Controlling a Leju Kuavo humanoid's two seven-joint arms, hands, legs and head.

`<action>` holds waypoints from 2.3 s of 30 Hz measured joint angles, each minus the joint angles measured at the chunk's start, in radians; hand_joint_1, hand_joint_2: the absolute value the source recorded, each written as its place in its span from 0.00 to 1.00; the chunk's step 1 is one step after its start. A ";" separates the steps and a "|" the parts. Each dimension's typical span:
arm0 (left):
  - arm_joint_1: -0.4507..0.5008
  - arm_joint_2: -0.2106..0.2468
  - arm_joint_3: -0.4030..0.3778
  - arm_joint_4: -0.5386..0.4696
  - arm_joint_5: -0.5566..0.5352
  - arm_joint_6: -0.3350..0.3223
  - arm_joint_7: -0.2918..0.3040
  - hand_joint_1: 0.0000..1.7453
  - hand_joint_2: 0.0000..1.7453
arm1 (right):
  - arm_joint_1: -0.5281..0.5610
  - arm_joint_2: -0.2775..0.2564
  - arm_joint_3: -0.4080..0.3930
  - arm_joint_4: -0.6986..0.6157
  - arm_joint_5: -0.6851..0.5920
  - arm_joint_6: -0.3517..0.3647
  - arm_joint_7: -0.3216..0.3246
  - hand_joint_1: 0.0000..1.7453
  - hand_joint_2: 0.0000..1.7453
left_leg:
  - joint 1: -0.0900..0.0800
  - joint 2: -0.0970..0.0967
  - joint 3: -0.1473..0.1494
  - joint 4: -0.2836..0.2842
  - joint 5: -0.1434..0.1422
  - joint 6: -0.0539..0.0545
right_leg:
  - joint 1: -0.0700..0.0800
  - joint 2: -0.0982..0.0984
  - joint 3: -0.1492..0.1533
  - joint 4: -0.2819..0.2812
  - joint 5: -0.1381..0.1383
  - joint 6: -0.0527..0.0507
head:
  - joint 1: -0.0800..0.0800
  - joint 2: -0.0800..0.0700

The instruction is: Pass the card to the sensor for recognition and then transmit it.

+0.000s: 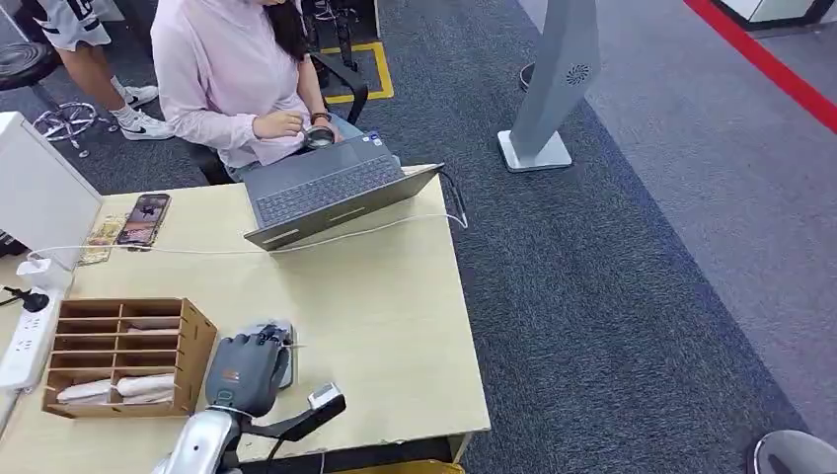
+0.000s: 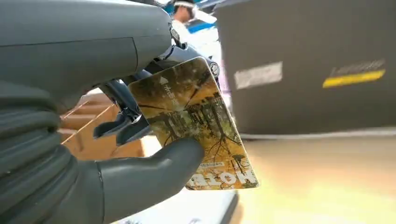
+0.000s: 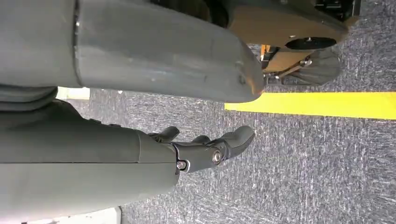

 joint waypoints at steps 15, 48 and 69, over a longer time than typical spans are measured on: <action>0.003 -0.019 0.065 0.065 -0.058 0.007 0.091 1.00 1.00 | 0.001 0.003 -0.001 0.000 0.018 0.002 0.009 0.00 0.00 | 0.000 0.000 0.000 0.000 0.000 0.000 | 0.000 0.000 0.000 0.000 0.000 0.000 | 0.000 0.000; -0.577 0.147 0.328 0.271 0.001 0.201 -0.045 1.00 1.00 | -0.004 0.003 0.037 0.000 0.122 0.039 0.031 0.00 0.00 | 0.001 -0.001 0.000 0.000 0.005 -0.001 | 0.002 -0.001 0.000 0.002 0.003 -0.002 | 0.000 0.000; -0.720 0.186 0.357 0.623 0.008 0.248 -0.054 1.00 1.00 | -0.005 0.002 0.049 0.000 0.126 0.039 0.042 0.00 1.00 | 0.001 0.000 -0.001 0.000 0.005 -0.001 | 0.002 -0.001 -0.001 0.002 0.003 -0.002 | 0.000 0.000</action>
